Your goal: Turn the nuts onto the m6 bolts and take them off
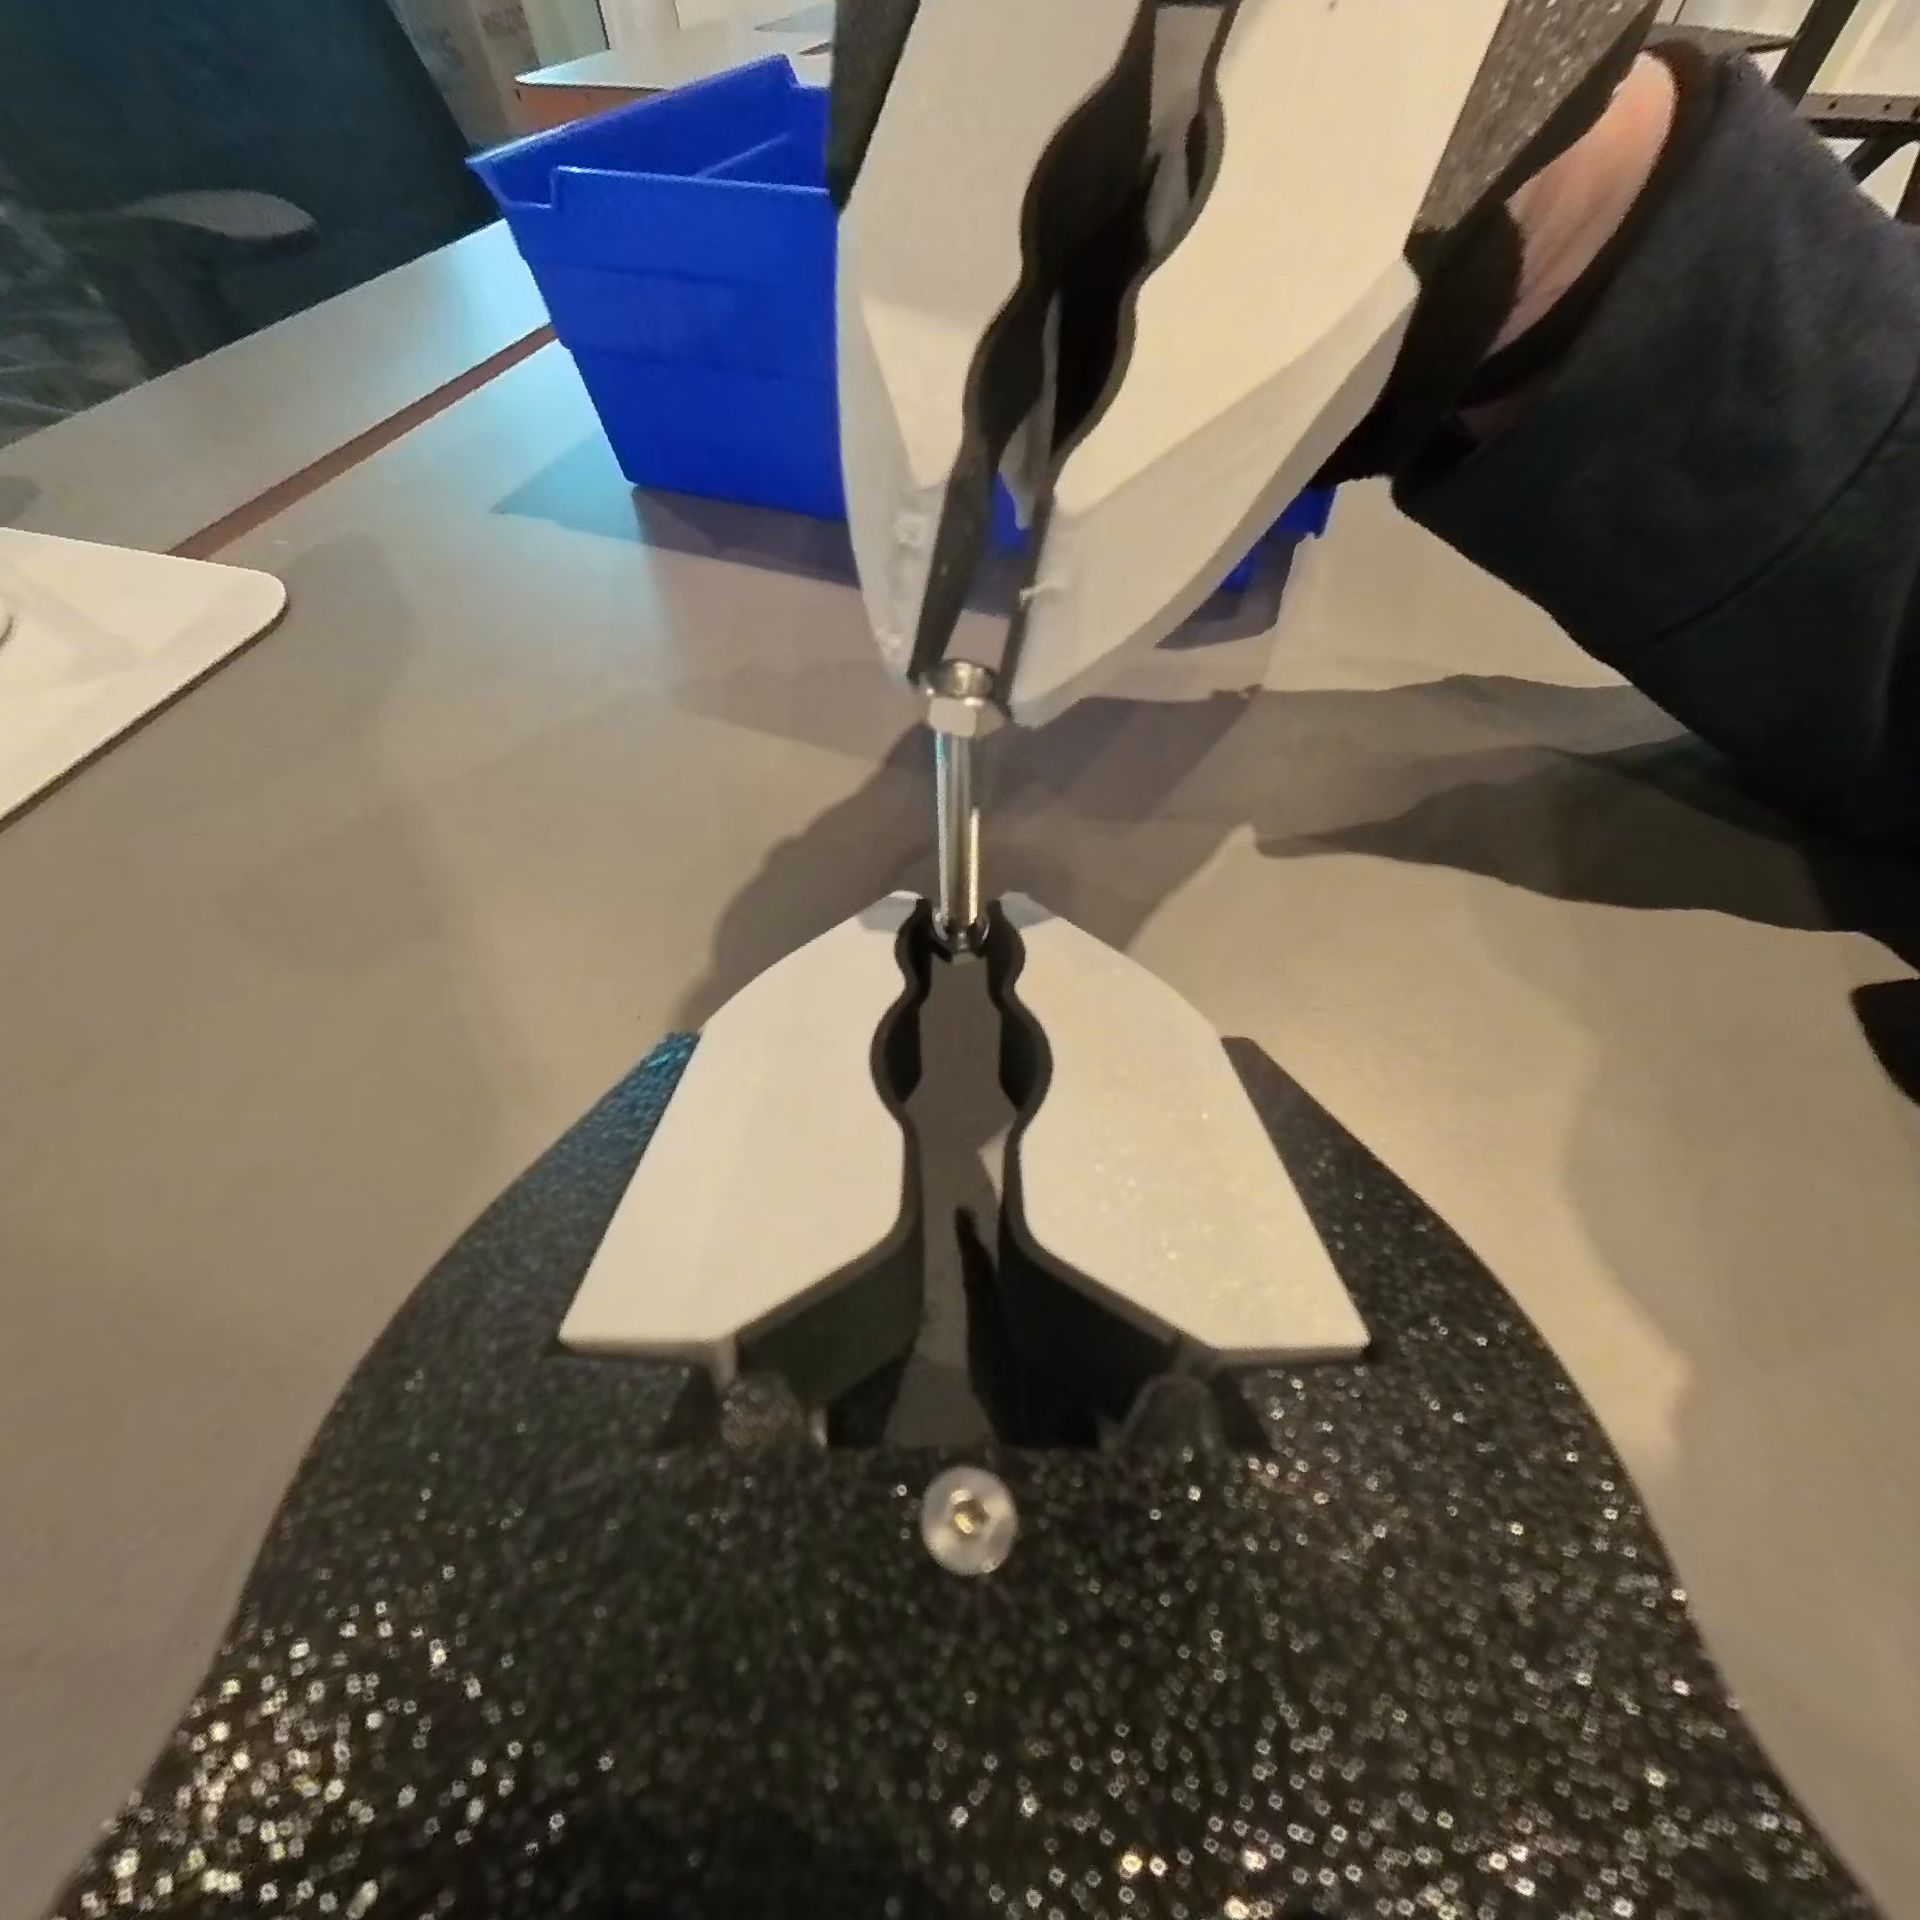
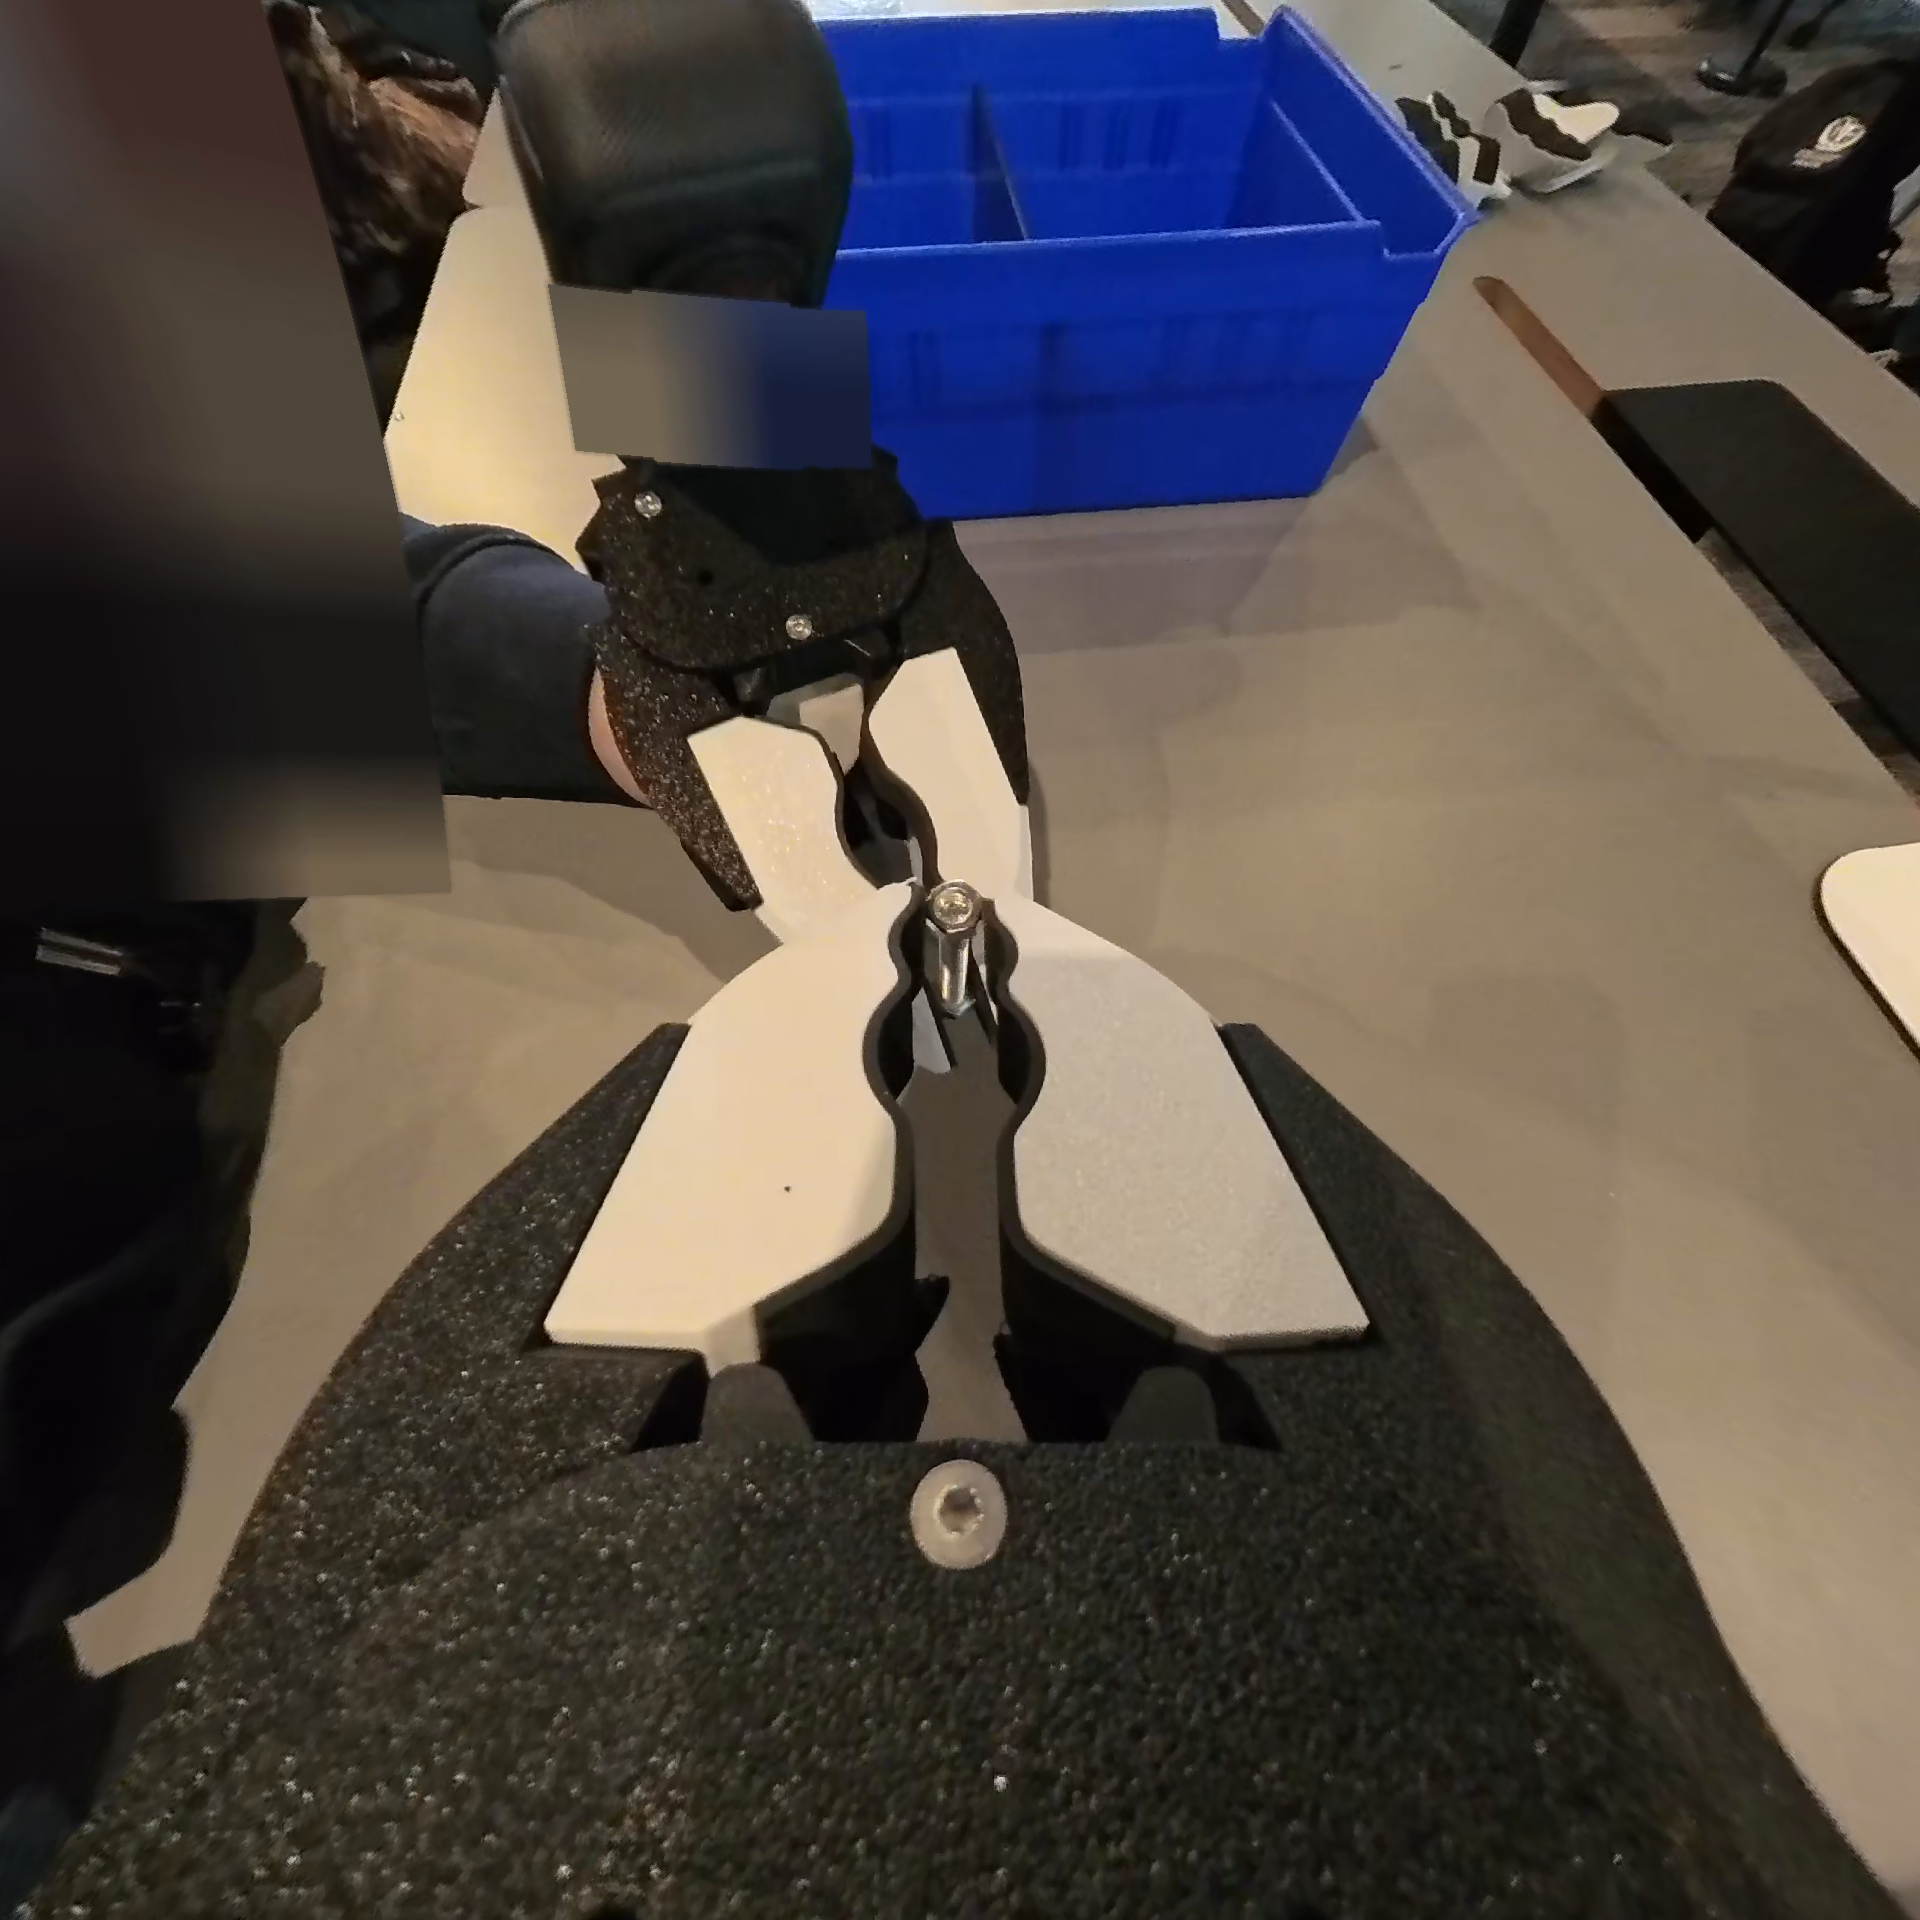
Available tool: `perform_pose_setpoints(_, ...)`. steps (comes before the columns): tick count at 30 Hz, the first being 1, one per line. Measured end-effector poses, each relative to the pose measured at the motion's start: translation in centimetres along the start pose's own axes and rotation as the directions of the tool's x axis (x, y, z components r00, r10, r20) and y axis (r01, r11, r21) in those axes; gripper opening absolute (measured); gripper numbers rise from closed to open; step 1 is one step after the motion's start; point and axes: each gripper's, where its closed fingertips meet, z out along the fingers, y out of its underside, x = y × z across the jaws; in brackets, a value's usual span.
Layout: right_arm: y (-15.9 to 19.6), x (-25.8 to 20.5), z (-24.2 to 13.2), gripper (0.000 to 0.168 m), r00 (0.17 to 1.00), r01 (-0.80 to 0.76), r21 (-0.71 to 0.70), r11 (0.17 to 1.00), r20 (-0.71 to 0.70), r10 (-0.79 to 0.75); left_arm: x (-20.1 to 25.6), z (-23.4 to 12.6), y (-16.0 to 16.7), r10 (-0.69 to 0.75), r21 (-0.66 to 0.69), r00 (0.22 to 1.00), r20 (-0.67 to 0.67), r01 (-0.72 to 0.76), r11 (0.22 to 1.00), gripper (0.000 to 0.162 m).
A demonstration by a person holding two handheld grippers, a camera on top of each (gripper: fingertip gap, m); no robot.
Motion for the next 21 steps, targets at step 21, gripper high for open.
perform_pose_setpoints(21, -1.8, 1.3, -2.0, 0.037, 0.993, -0.014, 0.188, 0.982, -0.114, 0.036, -0.1, -0.1, -0.2, -0.036, 0.014, 0.999, -0.020, 0.036, 0.999, 0.009)
